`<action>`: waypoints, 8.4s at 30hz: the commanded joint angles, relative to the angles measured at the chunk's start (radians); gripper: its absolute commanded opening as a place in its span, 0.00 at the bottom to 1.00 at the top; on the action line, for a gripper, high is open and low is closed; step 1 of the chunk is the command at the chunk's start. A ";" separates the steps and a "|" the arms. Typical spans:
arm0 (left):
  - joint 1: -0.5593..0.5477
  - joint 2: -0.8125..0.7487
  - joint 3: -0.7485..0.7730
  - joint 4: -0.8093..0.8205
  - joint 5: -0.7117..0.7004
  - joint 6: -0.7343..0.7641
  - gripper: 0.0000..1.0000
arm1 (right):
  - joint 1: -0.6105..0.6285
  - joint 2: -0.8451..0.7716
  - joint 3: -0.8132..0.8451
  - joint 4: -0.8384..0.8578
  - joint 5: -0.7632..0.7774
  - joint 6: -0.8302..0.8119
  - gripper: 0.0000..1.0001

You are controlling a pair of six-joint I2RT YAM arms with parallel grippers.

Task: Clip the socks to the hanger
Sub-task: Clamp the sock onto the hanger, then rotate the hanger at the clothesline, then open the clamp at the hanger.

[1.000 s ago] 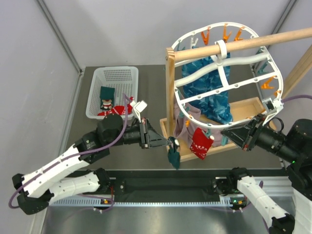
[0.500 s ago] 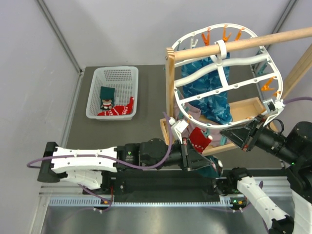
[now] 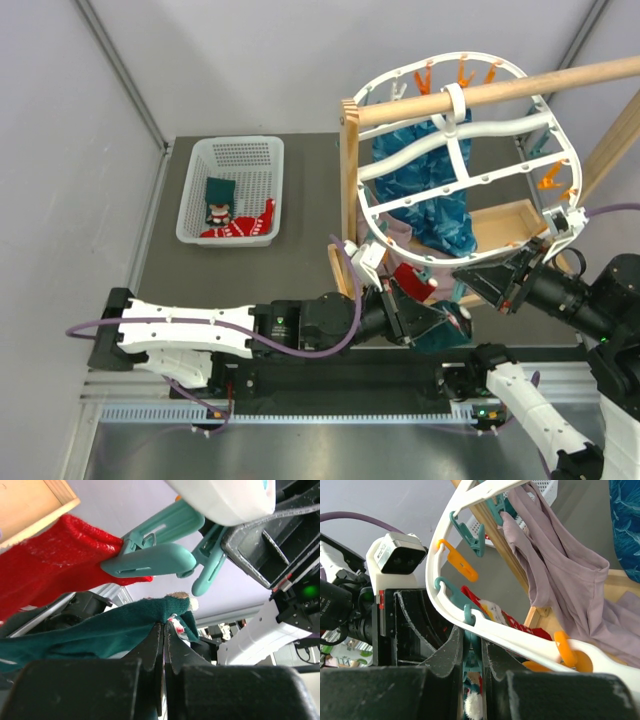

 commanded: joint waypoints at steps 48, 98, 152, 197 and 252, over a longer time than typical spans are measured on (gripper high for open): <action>-0.003 -0.034 0.042 0.133 -0.068 0.038 0.00 | 0.007 -0.040 -0.021 -0.001 -0.015 0.008 0.13; -0.351 0.282 0.305 0.108 -0.403 0.892 0.60 | 0.007 -0.048 0.048 -0.032 -0.018 0.122 0.82; 0.026 0.027 0.010 -0.108 -0.486 0.662 0.68 | -0.123 -0.002 0.220 -0.009 -0.174 -0.062 0.89; -0.087 0.017 0.180 0.113 0.541 0.734 0.61 | -0.094 0.080 0.280 -0.219 0.008 -0.101 0.77; -0.236 0.202 0.241 0.427 -0.458 1.187 0.67 | -0.188 0.172 0.413 -0.145 0.045 -0.203 0.71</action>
